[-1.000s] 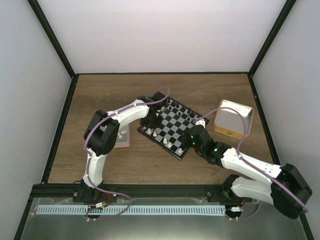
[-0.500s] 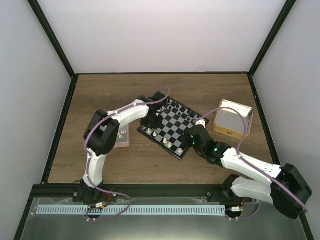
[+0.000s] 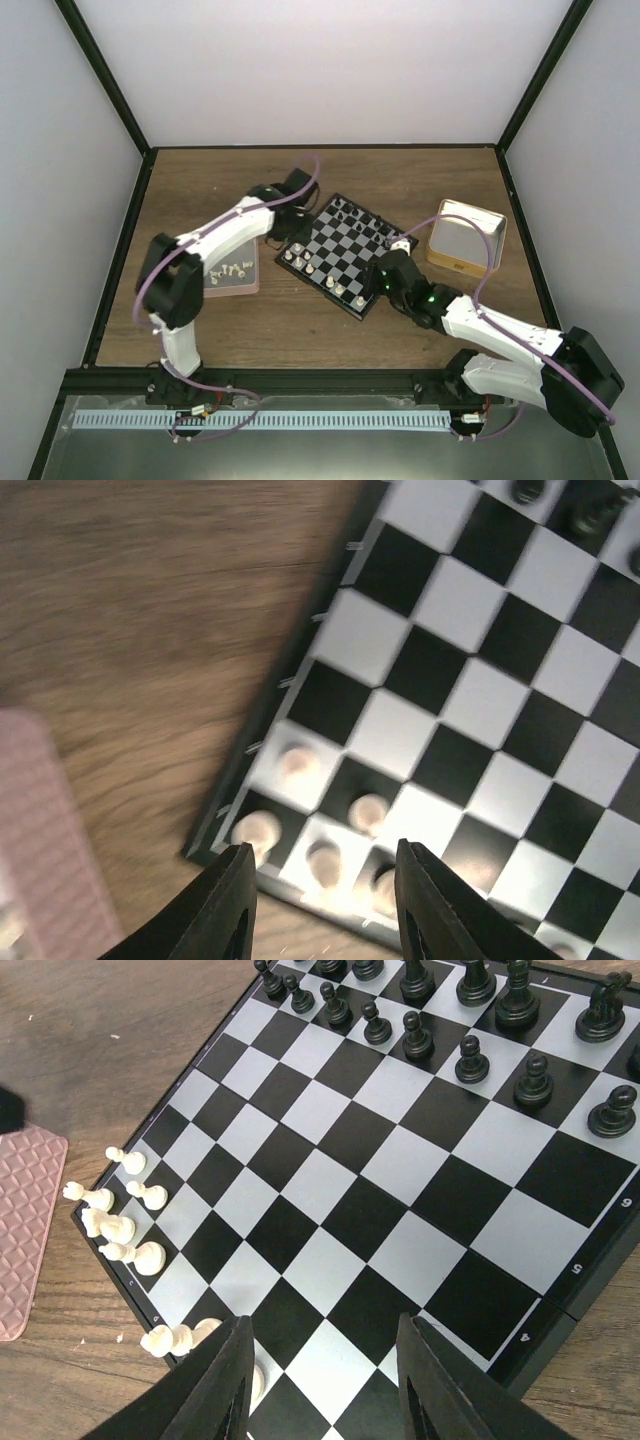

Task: Set up the chess pieces on the board
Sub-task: Pick up the chess piece from the storage box.

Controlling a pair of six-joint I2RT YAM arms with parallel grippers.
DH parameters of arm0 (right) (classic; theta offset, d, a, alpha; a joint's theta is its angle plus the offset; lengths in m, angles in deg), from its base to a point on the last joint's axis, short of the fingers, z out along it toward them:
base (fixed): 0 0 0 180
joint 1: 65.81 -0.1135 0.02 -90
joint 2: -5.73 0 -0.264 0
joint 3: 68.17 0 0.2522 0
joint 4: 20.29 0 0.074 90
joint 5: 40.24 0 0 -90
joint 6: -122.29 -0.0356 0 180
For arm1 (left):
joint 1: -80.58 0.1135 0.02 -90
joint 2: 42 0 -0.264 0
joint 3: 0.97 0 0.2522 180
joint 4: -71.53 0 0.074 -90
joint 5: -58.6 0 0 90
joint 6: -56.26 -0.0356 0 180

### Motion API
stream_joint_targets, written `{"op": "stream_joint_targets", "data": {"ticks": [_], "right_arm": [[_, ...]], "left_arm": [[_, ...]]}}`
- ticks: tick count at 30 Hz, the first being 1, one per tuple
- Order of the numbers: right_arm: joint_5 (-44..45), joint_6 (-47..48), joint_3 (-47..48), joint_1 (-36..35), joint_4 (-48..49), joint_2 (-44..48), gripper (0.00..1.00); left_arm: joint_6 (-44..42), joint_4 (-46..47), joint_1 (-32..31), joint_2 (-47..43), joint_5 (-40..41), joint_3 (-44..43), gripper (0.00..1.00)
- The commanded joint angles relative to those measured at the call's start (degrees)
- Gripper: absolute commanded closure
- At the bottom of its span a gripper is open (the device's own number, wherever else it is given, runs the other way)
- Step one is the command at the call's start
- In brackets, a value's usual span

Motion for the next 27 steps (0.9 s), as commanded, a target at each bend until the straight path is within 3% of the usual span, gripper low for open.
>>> {"op": "stream_joint_targets", "data": {"ticks": [1, 6, 11, 19, 27], "right_arm": [[-0.4, -0.1, 2.2, 0.3, -0.2, -0.4, 0.6], [-1.3, -0.1, 3.0, 0.2, -0.1, -2.3, 0.6], [-1.8, 0.2, 4.5, 0.3, -0.3, -4.4, 0.6], [-2.2, 0.4, 6.0, 0.3, -0.5, -6.5, 0.6], [-2.5, 0.4, 7.2, 0.2, -0.9, -7.7, 0.6]], "left_arm": [[5.9, 5.0, 4.6, -10.4, 3.3, 10.7, 0.58], [10.0, 8.9, 11.5, -19.2, 3.0, 24.3, 0.55], [11.3, 12.3, 16.9, -24.0, 0.0, 33.6, 0.59], [10.0, 14.3, 23.1, -23.4, 1.6, 39.8, 0.64], [8.1, 17.4, 26.9, -20.6, 0.1, 39.4, 0.7]]}}
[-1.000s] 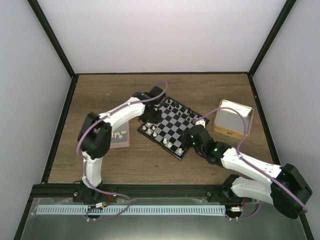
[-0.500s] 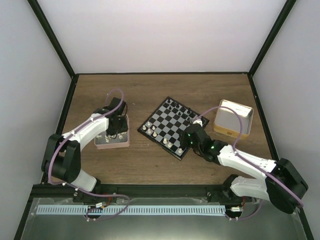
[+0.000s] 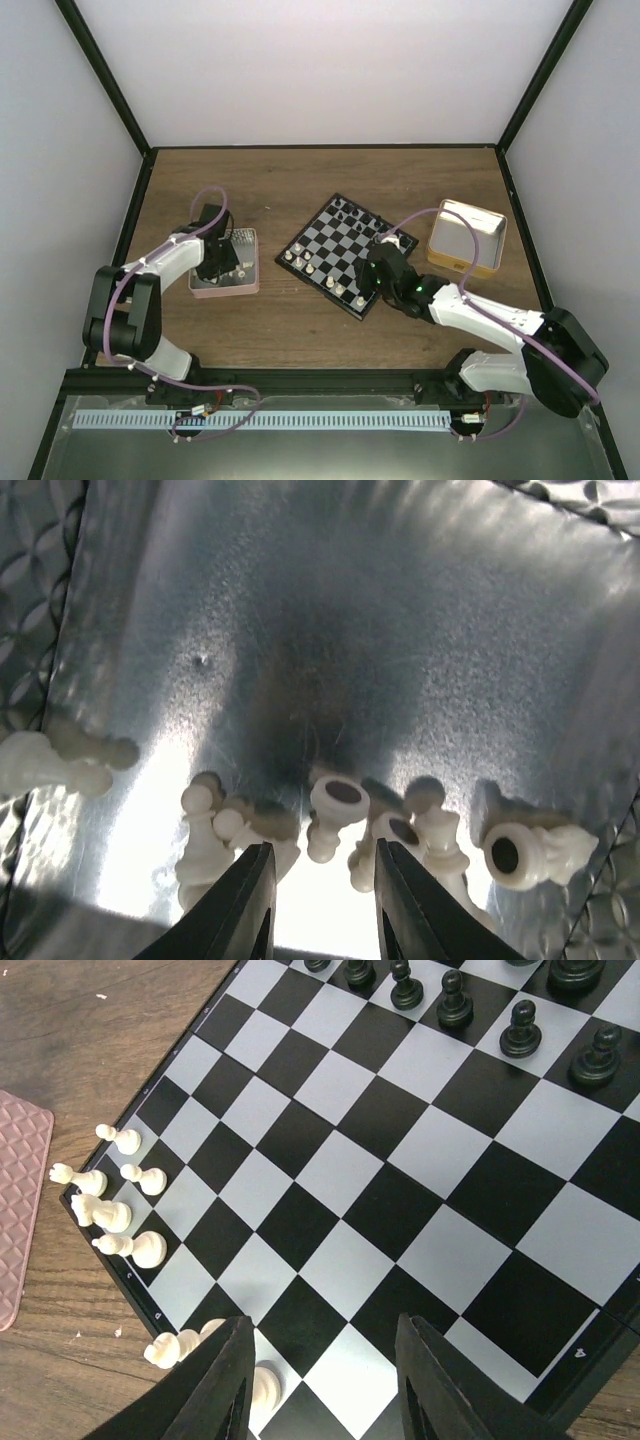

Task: Set up the chess pieces on the board
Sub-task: Pick up the chess piece from the storage box.

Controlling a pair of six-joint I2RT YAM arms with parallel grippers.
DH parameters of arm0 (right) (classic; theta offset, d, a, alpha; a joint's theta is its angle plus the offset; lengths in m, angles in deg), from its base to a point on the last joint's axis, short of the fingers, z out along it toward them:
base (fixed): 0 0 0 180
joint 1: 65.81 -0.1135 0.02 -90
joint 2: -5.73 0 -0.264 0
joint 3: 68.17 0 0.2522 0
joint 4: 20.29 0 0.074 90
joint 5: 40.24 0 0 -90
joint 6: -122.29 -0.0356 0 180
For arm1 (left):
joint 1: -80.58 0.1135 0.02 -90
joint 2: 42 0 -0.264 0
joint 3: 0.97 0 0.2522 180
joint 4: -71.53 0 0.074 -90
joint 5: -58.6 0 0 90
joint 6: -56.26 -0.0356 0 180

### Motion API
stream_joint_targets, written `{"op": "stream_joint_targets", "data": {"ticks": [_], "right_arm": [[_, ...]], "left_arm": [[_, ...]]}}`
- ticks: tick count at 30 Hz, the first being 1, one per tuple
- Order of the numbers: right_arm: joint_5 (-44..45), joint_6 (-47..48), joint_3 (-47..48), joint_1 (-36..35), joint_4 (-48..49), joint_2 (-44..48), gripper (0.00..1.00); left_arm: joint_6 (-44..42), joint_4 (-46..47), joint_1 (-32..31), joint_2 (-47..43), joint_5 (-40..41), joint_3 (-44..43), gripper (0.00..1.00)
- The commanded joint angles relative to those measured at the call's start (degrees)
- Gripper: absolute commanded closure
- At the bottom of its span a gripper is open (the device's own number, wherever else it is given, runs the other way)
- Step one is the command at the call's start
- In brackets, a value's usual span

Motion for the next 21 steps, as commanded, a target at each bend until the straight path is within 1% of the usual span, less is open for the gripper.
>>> {"op": "stream_joint_targets", "data": {"ticks": [1, 7, 12, 13, 18, 21], "right_arm": [[0.3, 0.4, 3.0, 0.2, -0.4, -0.2, 0.6], [0.5, 0.3, 3.1, 0.3, -0.6, -0.3, 0.6], [0.5, 0.3, 3.1, 0.2, -0.5, -0.5, 0.6], [0.5, 0.3, 3.1, 0.2, -0.4, -0.6, 0.6], [0.4, 0.2, 3.1, 0.2, -0.4, -0.6, 0.6], [0.3, 0.3, 3.1, 0.2, -0.3, -0.6, 0.6]], "left_arm": [[-1.4, 3.6, 2.0, 1.8, -1.5, -0.5, 0.7], [-2.9, 4.6, 3.4, 4.8, -2.6, -1.9, 0.69], [-3.8, 4.8, 3.6, 7.0, -5.6, -2.4, 0.69], [-3.9, 4.7, 3.6, 7.2, -5.7, -2.3, 0.71], [-4.0, 4.9, 3.6, 6.9, -4.6, -1.3, 0.85], [-4.0, 5.2, 3.6, 5.7, -3.5, -1.4, 0.88]]}}
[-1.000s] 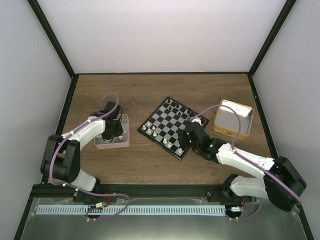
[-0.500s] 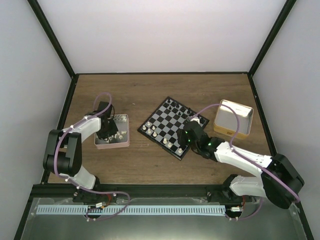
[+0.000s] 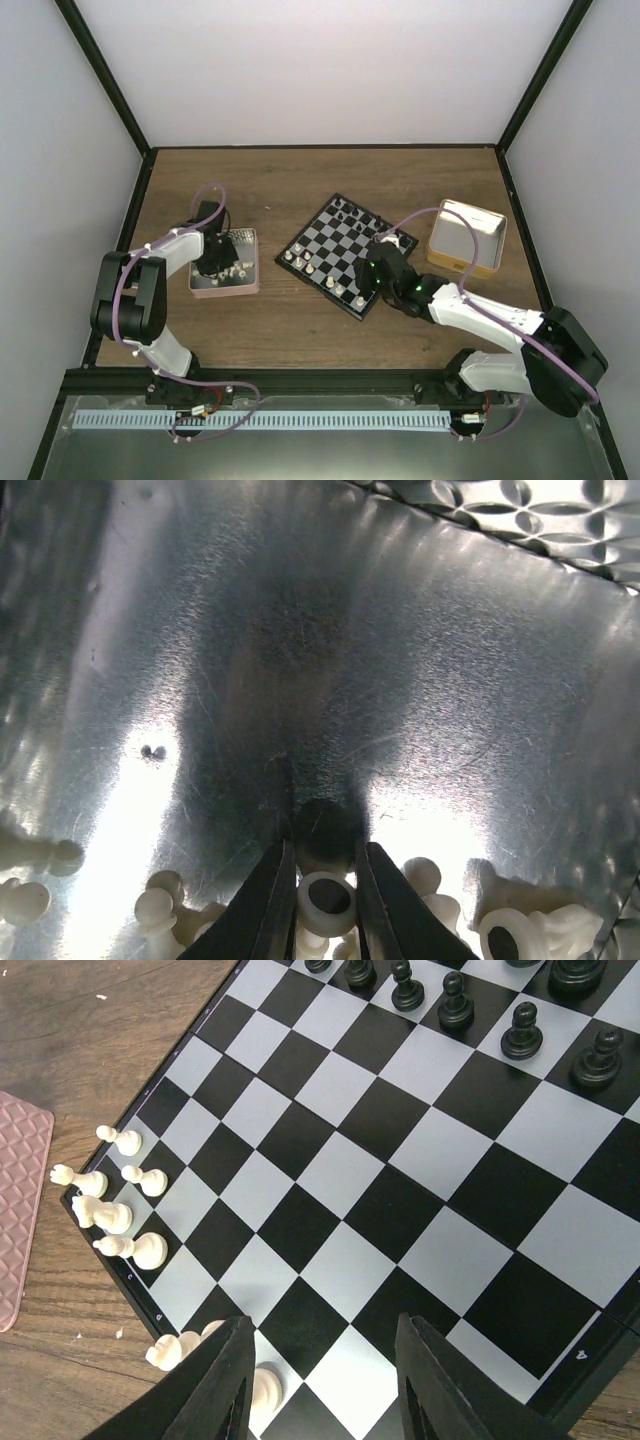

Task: Set up the chess pieces on the board
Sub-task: Pick up the chess piece from the storage box, then place the chess piece on the chessboard.

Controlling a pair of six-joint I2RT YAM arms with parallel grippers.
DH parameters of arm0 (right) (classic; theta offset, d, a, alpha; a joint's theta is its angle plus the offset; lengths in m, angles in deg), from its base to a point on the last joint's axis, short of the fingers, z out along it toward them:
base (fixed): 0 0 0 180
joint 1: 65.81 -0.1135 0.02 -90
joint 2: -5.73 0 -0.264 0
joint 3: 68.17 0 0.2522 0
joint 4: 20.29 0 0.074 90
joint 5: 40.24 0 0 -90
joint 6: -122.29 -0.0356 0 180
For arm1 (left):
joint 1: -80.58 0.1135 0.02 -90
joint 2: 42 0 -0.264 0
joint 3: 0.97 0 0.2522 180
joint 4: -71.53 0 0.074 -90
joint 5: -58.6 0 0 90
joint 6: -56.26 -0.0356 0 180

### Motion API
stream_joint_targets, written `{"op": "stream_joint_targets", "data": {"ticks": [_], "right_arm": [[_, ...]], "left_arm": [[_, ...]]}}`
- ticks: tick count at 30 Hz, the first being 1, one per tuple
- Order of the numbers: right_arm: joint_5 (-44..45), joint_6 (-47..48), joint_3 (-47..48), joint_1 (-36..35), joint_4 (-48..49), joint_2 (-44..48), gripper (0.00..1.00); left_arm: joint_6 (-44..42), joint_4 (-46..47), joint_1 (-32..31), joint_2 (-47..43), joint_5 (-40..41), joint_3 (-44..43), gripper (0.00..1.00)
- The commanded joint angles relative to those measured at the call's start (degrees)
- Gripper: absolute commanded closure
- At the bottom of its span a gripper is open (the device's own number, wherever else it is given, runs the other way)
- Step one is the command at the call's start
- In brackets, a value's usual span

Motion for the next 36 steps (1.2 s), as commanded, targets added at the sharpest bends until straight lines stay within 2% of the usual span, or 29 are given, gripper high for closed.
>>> {"op": "stream_joint_targets", "data": {"ticks": [1, 8, 13, 18, 23, 26, 30, 36], "right_arm": [[0.3, 0.4, 2.5, 0.3, 0.0, -0.1, 0.6], [-1.2, 0.9, 3.2, 0.2, 1.8, 0.1, 0.6], [-4.6, 1.7, 4.1, 0.2, 5.7, 0.0, 0.58], [-10.5, 1.6, 4.1, 0.2, 13.8, -0.5, 0.54], [-16.0, 0.6, 4.2, -0.4, 22.2, -2.6, 0.45], [-18.3, 0.4, 4.5, -0.8, 26.8, -3.7, 0.42], [-20.6, -1.8, 6.1, -1.1, 29.6, -6.9, 0.37], [-22.0, -4.4, 8.9, -1.1, 33.5, -11.0, 0.37]], "left_arm": [[-0.5, 0.7, 0.3, -1.0, 0.7, 0.3, 0.88], [1.1, 1.2, 0.3, -7.1, 0.1, 0.6, 0.9], [6.5, 2.2, 0.2, -13.3, -4.8, 1.3, 0.89], [18.6, 8.2, -0.5, -19.0, -16.7, 3.9, 0.89], [36.8, 22.4, -3.9, -22.6, -29.5, 9.3, 0.88], [45.9, 30.1, -7.2, -22.2, -32.2, 10.1, 0.87], [52.2, 34.4, -11.0, -19.9, -32.6, 7.6, 0.87], [64.2, 46.6, -15.9, -16.4, -33.6, 9.6, 0.87]]}}
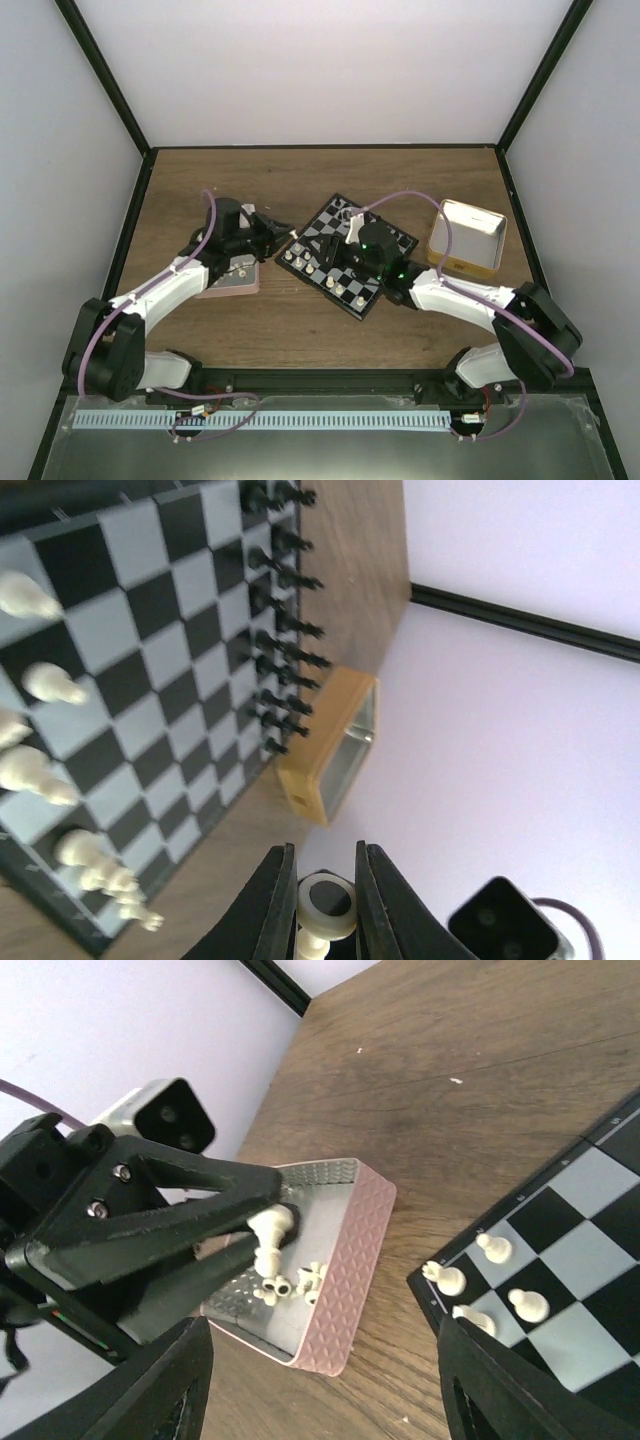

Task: Set up the chess pieces on the board
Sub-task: Place the chess piece on the chessboard.

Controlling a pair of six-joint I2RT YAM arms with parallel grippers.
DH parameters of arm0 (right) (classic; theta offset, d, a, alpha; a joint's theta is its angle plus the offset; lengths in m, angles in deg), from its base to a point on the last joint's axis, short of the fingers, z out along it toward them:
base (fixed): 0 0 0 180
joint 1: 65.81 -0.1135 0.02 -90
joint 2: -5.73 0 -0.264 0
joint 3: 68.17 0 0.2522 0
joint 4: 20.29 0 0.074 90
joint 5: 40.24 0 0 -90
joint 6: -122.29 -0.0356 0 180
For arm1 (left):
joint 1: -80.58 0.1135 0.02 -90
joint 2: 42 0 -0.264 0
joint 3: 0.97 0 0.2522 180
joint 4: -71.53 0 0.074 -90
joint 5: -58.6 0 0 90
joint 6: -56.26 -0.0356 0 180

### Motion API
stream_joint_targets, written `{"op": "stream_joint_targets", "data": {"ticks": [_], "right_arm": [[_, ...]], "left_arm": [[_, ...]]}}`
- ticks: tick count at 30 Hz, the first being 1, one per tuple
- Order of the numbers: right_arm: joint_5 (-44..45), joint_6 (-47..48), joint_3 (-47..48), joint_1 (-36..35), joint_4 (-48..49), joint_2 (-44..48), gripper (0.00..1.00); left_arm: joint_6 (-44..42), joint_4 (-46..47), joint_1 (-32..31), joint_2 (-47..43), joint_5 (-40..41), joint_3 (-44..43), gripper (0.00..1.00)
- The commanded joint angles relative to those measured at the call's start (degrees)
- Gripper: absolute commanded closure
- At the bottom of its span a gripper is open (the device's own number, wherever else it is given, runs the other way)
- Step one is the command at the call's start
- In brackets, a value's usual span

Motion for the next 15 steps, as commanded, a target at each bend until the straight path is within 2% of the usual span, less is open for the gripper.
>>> {"op": "stream_joint_targets", "data": {"ticks": [1, 6, 15], "right_arm": [[-2.0, -2.5, 3.4, -0.4, 6.2, -2.3, 0.39], [-1.2, -4.7, 4.2, -0.4, 7.4, -3.9, 0.51], [-0.6, -5.1, 3.0, -0.4, 9.5, -2.9, 0.74]], "left_arm": [[13.2, 12.7, -3.1, 2.4, -2.1, 0.8, 0.87], [16.0, 17.6, -4.9, 4.6, -3.4, 0.4, 0.87], [17.0, 17.9, -5.7, 4.8, -3.1, 0.8, 0.87]]}}
